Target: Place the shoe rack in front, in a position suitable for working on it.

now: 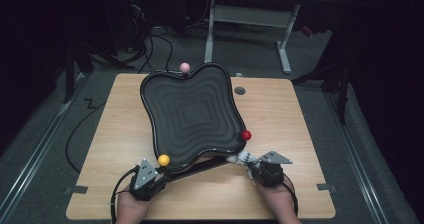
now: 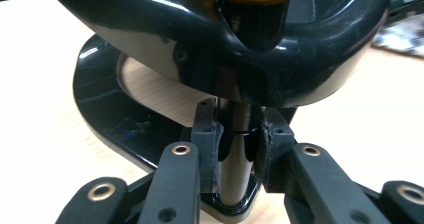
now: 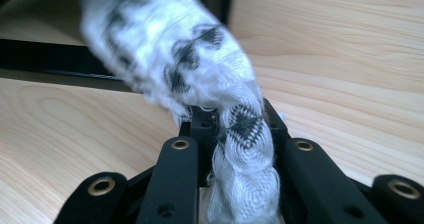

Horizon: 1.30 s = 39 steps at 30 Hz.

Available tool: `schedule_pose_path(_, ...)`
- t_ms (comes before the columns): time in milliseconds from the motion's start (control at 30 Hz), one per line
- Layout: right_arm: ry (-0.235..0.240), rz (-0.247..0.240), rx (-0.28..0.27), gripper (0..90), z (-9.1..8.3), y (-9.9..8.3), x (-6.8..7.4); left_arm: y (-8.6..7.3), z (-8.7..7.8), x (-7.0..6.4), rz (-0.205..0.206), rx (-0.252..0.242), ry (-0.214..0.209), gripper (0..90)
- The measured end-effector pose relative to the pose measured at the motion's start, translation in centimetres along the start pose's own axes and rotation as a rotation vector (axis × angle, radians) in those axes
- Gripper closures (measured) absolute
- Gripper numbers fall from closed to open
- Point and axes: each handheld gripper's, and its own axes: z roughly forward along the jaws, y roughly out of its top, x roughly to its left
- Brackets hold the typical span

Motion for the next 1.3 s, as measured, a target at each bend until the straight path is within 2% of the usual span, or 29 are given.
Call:
schedule_pose_path(67,-0.010,0.012,-0.004,76.6,-0.4,-0.2,-0.5,0.1,0.1,0.2,0.001,0.002,0.002,74.4)
schedule_pose_path(100,-0.046,0.030,-0.012,76.7,-1.2,-0.5,-1.7,0.1,0.2,0.5,-0.004,0.001,0.008,74.4)
schedule_pose_path(167,-0.094,0.042,-0.015,76.7,-1.8,-0.8,-2.6,0.2,0.3,0.7,-0.009,0.000,0.012,74.4)
schedule_pose_path(200,-0.094,0.042,-0.015,76.7,-1.8,-0.8,-2.6,0.2,0.3,0.7,-0.009,0.000,0.012,74.4)
schedule_pose_path(233,-0.127,0.074,-0.029,76.8,-2.4,-1.0,-3.7,0.1,0.3,0.9,-0.014,-0.001,0.014,74.4)
schedule_pose_path(367,-0.154,0.105,-0.049,76.8,-2.7,-1.1,-4.4,0.1,0.2,0.9,-0.014,0.002,0.021,74.5)
schedule_pose_path(500,-0.118,0.068,-0.050,76.7,-2.1,-0.6,-3.1,-0.1,-0.2,1.0,-0.015,0.001,0.028,74.5)
schedule_pose_path(700,0.000,-0.003,-0.027,76.7,-0.2,0.4,0.6,-0.6,-1.1,1.2,-0.025,-0.003,0.043,74.5)
schedule_pose_path(833,0.026,-0.056,-0.021,76.7,0.5,0.7,2.6,-0.7,-1.2,1.4,-0.028,-0.003,0.042,74.4)
schedule_pose_path(933,0.019,-0.061,-0.009,76.6,1.1,0.6,3.1,-0.6,-1.2,1.5,-0.030,-0.001,0.046,74.4)
schedule_pose_path(1133,0.031,-0.047,-0.002,76.7,1.2,0.6,2.8,-0.7,-1.2,1.5,-0.028,-0.001,0.046,74.4)
schedule_pose_path(1300,0.038,-0.052,-0.102,76.7,-1.5,2.0,2.9,-0.7,-1.2,1.5,-0.031,-0.002,0.047,74.4)
